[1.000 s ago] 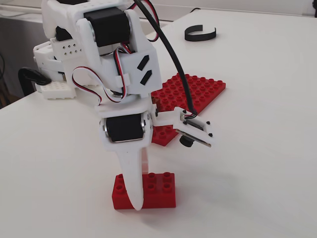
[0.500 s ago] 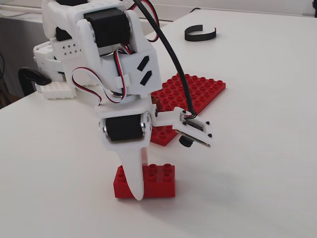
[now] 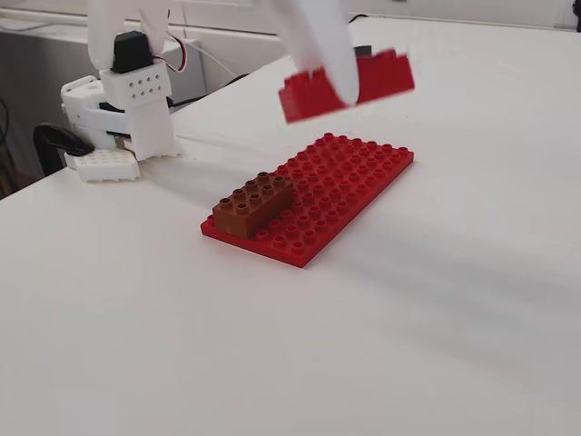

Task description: Grab the loose lego brick and stack it on top of the fixed one.

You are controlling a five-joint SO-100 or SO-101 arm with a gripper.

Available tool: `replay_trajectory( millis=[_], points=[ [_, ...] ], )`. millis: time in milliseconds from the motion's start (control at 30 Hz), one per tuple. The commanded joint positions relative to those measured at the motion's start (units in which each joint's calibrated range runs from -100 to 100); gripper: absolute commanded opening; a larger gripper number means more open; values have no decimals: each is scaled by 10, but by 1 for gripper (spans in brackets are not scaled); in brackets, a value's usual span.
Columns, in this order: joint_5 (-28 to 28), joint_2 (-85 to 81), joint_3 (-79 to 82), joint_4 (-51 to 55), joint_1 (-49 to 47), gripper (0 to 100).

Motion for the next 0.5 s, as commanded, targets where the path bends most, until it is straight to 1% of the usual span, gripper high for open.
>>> replay_trajectory(
  millis=[0,167,267,467],
  points=[
    [49,-112,72,11,-45,6],
    [108,-229,293,11,-88,6],
    [113,-300,416,4,-106,6],
    [118,-420,594,-26,-102,6]
  ],
)
